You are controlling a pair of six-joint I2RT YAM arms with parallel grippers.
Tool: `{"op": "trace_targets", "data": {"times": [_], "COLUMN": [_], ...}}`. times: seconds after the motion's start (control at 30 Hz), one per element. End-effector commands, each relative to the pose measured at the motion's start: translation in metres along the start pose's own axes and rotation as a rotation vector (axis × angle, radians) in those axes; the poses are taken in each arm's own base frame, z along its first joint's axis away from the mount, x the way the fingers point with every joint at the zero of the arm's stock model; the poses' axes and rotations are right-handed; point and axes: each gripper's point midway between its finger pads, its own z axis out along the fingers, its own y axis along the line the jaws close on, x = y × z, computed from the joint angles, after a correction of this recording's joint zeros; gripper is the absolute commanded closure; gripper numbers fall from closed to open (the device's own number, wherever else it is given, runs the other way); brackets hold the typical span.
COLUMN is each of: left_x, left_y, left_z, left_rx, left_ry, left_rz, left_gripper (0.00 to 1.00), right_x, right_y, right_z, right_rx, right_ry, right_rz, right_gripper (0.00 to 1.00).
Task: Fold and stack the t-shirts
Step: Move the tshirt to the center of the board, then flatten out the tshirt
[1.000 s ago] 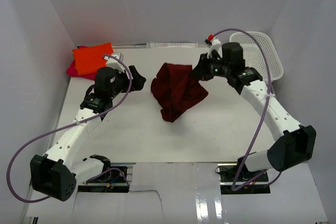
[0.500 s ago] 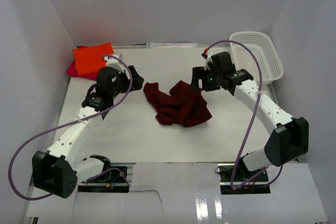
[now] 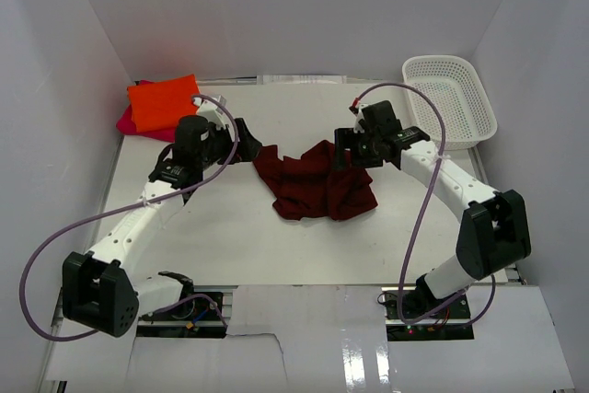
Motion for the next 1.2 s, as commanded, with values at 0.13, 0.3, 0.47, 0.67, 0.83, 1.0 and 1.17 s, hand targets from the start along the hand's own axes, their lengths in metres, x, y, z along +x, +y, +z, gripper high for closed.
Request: {"op": "trace_targets", "data": {"times": [0.13, 0.3, 0.47, 0.67, 0.83, 1.0, 1.17], "left_x": [0.014, 0.039, 0.063, 0.093, 0.095, 0.097, 0.090], "left_y": [-0.026, -0.020, -0.015, -0.003, -0.001, 0.010, 0.013], "left_z": [0.019, 0.039, 0.059, 0.081, 0.083, 0.086, 0.086], "left_rx": [0.170, 0.178, 0.171, 0.140, 0.133, 0.071, 0.036], "left_ry": [0.110, 0.212, 0.295, 0.408, 0.412, 0.422, 0.417], "left_rz": [0.008, -0.014, -0.045, -0.086, -0.078, -0.076, -0.060], "left_gripper": [0.02, 0.04, 0.04, 0.06, 0.07, 0.06, 0.07], "right_x": [0.014, 0.032, 0.041, 0.037, 0.017, 0.041, 0.129], "right_y": [-0.013, -0.016, -0.022, -0.012, 0.046, 0.104, 0.078], "right_z": [0.030, 0.041, 0.051, 0.068, 0.050, 0.006, -0.010], "right_rx": [0.035, 0.040, 0.053, -0.017, -0.294, -0.483, -0.405], "right_ry": [0.045, 0.099, 0.123, 0.139, 0.129, 0.184, 0.338], "right_rz": [0.045, 0.075, 0.085, 0.088, 0.049, -0.106, -0.085], "right_gripper": [0.18, 0.20, 0.27, 0.92, 0.92, 0.92, 0.92]}}
